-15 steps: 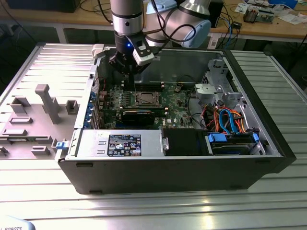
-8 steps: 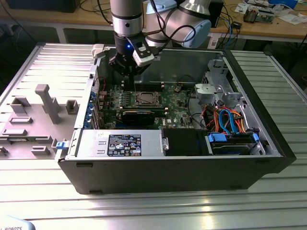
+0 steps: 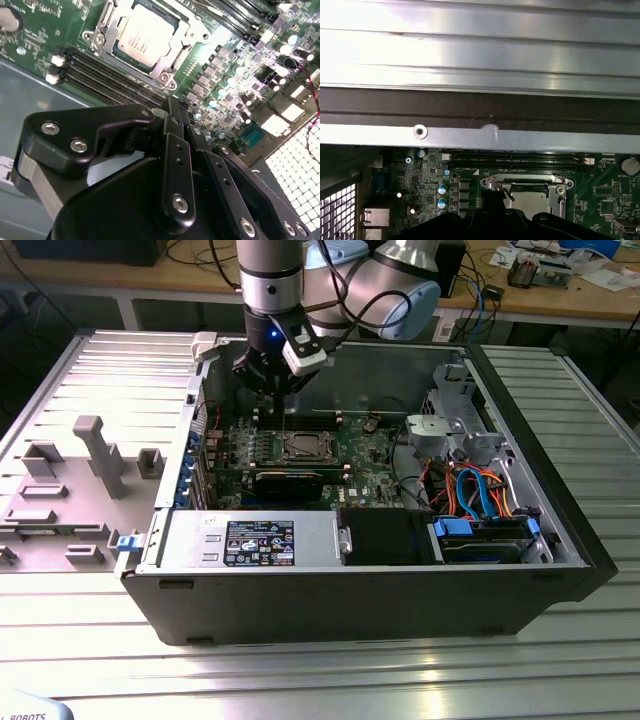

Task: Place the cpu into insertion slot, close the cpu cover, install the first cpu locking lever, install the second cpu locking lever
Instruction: 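Install the first cpu locking lever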

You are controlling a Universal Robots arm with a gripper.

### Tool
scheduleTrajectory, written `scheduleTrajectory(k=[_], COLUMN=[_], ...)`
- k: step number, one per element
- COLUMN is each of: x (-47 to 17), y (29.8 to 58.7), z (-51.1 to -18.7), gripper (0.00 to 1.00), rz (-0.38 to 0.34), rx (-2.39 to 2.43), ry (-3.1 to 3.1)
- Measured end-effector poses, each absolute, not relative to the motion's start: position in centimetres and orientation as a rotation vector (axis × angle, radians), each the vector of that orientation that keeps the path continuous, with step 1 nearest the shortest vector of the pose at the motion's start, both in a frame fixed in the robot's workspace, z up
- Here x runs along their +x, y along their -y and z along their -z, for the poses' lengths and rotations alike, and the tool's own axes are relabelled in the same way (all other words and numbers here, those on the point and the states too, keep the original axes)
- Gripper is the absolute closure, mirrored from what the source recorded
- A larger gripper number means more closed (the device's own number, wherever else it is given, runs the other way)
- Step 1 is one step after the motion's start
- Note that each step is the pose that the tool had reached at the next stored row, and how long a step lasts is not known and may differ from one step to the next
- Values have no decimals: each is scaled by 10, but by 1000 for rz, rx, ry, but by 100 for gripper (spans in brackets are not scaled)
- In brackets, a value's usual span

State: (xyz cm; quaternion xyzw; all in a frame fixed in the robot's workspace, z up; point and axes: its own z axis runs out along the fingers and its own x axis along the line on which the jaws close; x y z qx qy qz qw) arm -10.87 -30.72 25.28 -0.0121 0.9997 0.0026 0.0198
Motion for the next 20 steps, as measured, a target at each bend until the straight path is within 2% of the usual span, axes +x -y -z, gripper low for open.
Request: scheduleTrajectory(k=[16, 20], x=[-107, -106], y=[307, 308], z=[-252, -247], gripper=[89, 89], rz=[-4, -38], rx=[24, 26], ry=[-3101, -3101])
